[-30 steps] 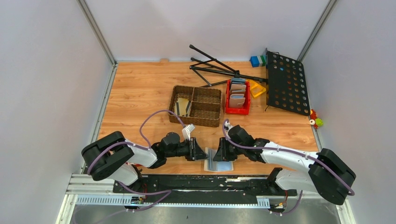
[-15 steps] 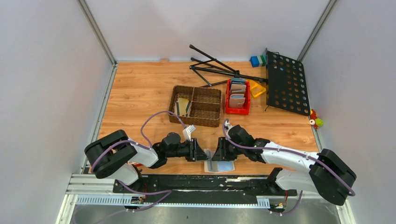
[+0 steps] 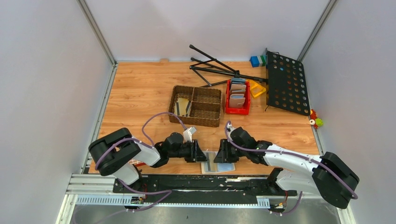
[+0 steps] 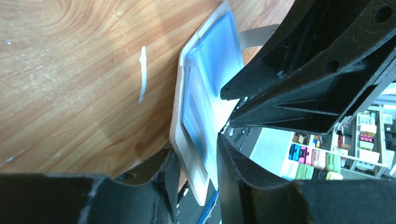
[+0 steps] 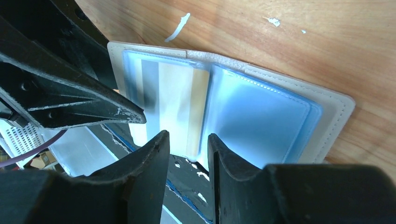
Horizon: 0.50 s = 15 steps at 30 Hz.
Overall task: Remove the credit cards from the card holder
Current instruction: Remove the credit card from the card holder.
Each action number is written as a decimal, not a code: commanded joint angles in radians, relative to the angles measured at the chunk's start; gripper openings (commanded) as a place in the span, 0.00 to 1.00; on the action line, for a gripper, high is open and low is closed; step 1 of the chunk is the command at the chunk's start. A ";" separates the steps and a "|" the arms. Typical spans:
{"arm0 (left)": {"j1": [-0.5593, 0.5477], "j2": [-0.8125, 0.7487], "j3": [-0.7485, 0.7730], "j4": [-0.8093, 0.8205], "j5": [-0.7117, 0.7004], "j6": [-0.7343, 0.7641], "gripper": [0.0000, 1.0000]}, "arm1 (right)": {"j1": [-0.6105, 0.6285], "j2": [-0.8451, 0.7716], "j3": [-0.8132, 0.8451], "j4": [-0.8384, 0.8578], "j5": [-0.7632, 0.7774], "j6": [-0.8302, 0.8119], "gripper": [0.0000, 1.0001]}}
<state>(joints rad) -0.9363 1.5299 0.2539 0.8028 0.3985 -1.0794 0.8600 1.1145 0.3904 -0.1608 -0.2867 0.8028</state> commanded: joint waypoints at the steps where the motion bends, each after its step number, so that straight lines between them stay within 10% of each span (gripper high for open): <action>1: -0.004 0.045 0.026 0.075 -0.006 0.000 0.37 | 0.002 0.014 -0.013 0.031 0.002 0.015 0.36; 9: -0.004 0.148 -0.022 0.356 -0.010 -0.091 0.18 | 0.001 0.028 -0.052 0.107 -0.052 0.047 0.36; 15: -0.004 0.205 -0.030 0.501 0.040 -0.147 0.28 | 0.001 0.003 -0.061 0.091 -0.034 0.044 0.36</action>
<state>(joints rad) -0.9363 1.7138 0.2325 1.1221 0.4099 -1.1793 0.8600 1.1370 0.3397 -0.0933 -0.3237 0.8379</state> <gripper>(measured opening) 0.266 0.361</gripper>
